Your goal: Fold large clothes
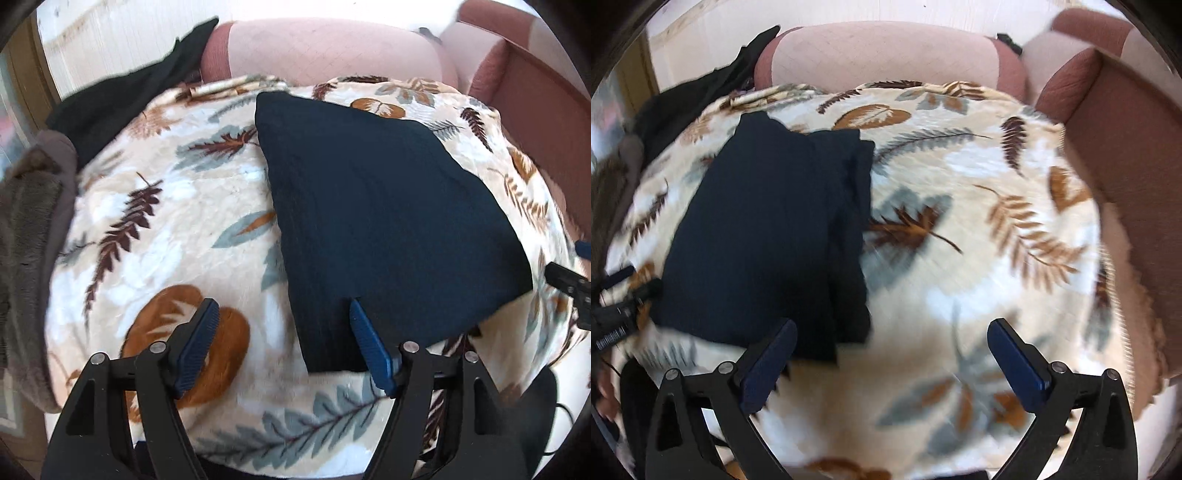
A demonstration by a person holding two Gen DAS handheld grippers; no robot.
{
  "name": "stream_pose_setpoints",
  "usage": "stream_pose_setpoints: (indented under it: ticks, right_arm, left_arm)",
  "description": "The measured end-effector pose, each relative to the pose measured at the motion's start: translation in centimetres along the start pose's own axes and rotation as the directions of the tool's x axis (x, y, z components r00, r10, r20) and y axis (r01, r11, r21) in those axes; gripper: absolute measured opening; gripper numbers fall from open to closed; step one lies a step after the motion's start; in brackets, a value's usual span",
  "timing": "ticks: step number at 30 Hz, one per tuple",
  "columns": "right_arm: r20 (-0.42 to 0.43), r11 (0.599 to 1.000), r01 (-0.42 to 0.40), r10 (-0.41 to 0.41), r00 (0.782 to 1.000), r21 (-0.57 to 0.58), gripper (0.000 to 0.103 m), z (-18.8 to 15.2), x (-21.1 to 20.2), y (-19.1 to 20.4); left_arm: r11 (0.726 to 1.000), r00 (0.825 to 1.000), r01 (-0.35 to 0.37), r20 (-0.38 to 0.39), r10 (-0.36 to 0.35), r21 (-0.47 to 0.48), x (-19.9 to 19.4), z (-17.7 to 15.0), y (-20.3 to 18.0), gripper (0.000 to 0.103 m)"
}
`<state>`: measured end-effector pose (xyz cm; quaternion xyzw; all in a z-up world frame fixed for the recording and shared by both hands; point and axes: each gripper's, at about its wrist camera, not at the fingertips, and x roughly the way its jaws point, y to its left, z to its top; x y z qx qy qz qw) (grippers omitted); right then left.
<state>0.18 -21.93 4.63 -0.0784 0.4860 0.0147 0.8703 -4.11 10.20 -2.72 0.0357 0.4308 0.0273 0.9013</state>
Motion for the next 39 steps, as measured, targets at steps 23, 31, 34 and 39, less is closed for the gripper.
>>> stream_pose_setpoints:
  ticks: [23, 31, 34, 39]
  right_arm:
    - [0.1, 1.0, -0.012, 0.011, 0.995, 0.016, 0.103, -3.2, -3.7, 0.5]
    - [0.086, 0.999, -0.029, 0.025, 0.996, 0.045, 0.103, -3.4, -3.3, 0.2]
    - [0.081, 0.998, -0.037, 0.032, 0.996, 0.059, 0.103, -3.5, -3.1, -0.1]
    - [0.075, 0.997, -0.036, 0.031, 0.997, 0.068, 0.103, -3.7, -3.0, -0.6]
  left_arm:
    - [0.996, 0.998, 0.061, -0.017, -0.06, 0.067, -2.8, -2.6, -5.0, 0.082]
    - [0.992, 0.992, 0.12, -0.034, -0.119, 0.037, -3.5, -2.6, -5.6, 0.082]
    - [0.986, 0.986, 0.162, -0.04, -0.161, 0.031, -3.9, -2.5, -6.1, 0.082]
    - [0.984, 0.984, 0.173, -0.052, -0.17, 0.051, -4.1, -2.5, -7.2, 0.082]
